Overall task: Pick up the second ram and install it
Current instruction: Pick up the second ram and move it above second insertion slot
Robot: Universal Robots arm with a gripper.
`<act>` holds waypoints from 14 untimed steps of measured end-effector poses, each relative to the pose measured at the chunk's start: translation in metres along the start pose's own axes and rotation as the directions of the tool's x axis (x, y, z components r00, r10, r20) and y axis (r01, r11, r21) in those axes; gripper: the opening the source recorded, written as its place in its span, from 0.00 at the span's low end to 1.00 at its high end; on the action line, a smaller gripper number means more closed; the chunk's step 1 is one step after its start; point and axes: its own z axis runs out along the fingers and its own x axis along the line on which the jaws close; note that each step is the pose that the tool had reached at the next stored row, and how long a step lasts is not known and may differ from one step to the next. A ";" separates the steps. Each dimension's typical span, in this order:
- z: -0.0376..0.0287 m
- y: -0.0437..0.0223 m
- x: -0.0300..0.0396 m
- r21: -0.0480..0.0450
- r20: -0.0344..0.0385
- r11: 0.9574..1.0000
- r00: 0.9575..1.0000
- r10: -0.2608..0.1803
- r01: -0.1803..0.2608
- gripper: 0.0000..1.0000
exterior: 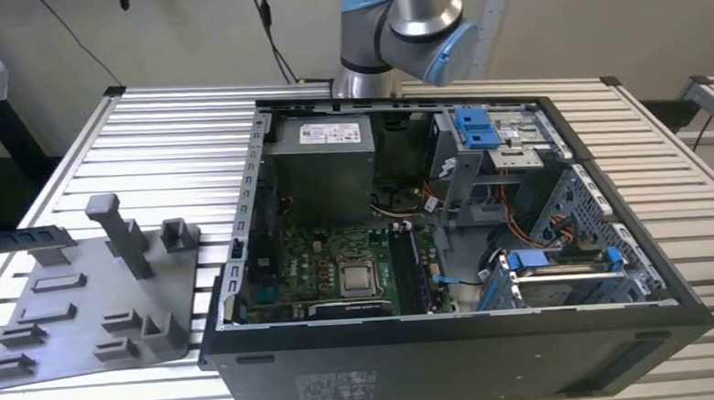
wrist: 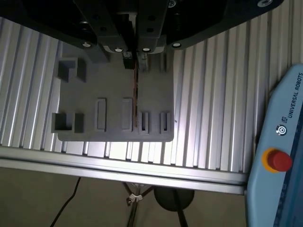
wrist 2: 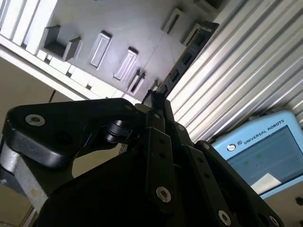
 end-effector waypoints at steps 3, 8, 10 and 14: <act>-0.0065 0.0000 -0.0001 0.000 0.000 1.000 1.000 0.000 0.000 0.14; -0.0191 0.0001 -0.0004 0.000 0.000 1.000 1.000 0.001 -0.001 0.14; -0.0252 0.0001 -0.0005 0.000 0.000 1.000 1.000 0.001 -0.001 0.14; -0.0363 0.0001 -0.0007 0.000 0.000 1.000 1.000 0.001 -0.001 0.14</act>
